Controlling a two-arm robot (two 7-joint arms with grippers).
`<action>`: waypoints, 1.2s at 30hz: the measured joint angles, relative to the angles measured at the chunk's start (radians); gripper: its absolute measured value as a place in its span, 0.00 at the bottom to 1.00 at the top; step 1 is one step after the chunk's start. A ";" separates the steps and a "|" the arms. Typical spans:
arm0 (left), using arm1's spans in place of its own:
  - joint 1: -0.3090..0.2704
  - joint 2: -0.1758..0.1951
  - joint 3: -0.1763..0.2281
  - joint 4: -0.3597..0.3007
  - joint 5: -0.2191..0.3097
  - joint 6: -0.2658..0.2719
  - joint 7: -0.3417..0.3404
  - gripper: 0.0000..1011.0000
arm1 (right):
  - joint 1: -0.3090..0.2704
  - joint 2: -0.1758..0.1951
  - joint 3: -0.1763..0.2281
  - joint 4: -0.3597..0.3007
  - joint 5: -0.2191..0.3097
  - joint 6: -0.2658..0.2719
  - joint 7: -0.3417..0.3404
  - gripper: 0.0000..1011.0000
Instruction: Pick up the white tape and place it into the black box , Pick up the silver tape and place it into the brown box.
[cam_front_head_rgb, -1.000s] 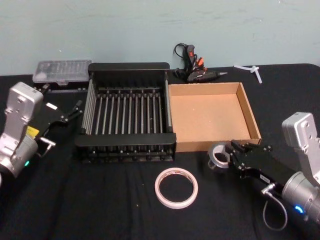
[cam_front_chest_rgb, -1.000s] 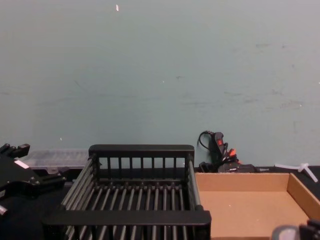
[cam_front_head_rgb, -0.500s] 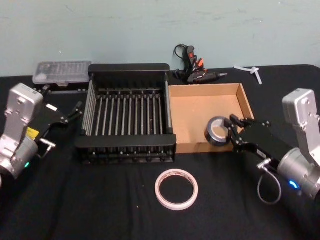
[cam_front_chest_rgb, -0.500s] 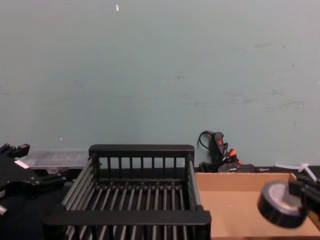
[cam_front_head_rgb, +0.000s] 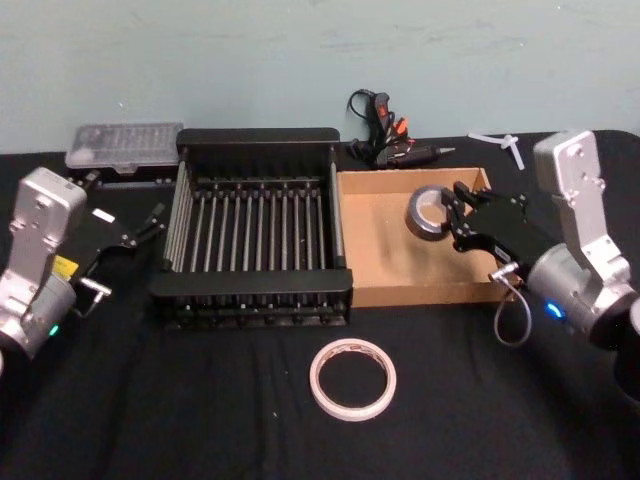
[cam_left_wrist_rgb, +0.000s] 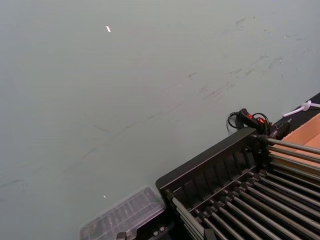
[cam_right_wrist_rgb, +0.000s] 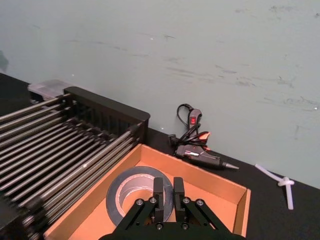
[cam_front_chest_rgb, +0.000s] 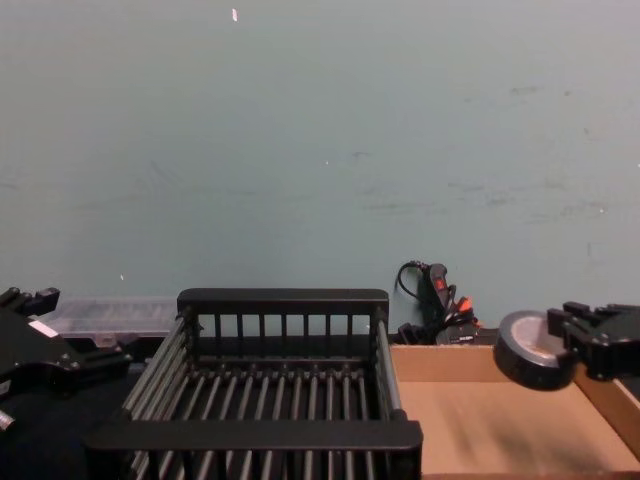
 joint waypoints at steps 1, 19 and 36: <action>0.000 0.000 0.000 0.000 0.000 0.000 0.000 0.99 | 0.009 -0.005 -0.002 0.011 -0.005 -0.001 -0.003 0.12; 0.000 0.000 0.000 0.000 0.000 0.000 0.000 0.99 | 0.170 -0.107 -0.021 0.280 -0.111 -0.018 -0.052 0.12; 0.000 0.000 0.000 0.000 0.000 0.000 0.000 0.99 | 0.181 -0.124 -0.020 0.319 -0.137 -0.016 -0.059 0.12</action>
